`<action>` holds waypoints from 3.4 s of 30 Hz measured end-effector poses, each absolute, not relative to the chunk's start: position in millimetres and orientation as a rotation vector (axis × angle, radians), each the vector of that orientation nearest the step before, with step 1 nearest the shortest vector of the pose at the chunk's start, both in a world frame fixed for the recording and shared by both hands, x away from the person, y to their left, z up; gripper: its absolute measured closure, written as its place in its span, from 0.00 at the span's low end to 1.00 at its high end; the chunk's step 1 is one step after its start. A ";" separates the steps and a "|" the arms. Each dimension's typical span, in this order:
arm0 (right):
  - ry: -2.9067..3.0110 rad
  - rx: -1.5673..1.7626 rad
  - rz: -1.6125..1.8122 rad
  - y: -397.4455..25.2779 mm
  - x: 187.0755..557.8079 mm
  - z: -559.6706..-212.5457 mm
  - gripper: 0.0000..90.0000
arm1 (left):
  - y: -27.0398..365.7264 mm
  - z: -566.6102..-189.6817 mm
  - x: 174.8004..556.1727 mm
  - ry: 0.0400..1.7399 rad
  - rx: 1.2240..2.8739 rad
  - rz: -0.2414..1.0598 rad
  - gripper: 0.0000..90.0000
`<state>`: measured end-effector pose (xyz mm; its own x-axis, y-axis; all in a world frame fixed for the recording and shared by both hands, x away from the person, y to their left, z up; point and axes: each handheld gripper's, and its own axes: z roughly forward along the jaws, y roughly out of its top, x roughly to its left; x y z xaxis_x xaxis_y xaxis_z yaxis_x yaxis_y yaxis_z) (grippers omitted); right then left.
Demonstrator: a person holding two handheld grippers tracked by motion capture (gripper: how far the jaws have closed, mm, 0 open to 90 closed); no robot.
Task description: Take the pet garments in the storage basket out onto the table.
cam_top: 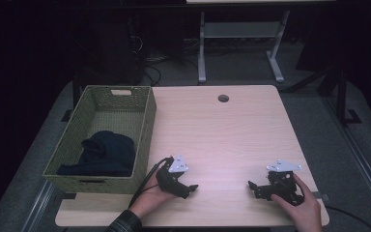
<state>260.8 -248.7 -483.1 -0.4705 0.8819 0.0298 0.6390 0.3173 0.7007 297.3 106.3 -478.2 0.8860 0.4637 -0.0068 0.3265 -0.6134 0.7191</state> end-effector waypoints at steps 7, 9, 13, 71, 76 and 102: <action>2.227 1.362 0.935 -248.1 260.4 -483.1 0.01 | 106.1 -477.8 298.2 0.559 2.286 0.227 0.15; 2.227 1.362 0.935 -248.1 260.4 -483.1 0.01 | 105.8 -477.2 298.2 0.563 2.291 0.226 0.15; 2.229 1.359 0.933 -248.3 260.4 -483.1 0.01 | 105.6 -474.2 298.1 0.569 2.321 0.223 0.15; 2.225 1.363 0.931 -247.8 260.5 -483.1 0.01 | 115.7 -406.4 302.6 0.613 2.252 0.238 0.15; 2.224 1.363 0.931 -247.8 260.5 -483.1 0.01 | 115.6 -402.3 302.6 0.610 2.243 0.238 0.15; 2.224 1.364 0.931 -247.8 260.5 -483.1 0.01 | 130.9 -365.5 312.1 0.599 2.185 0.252 0.15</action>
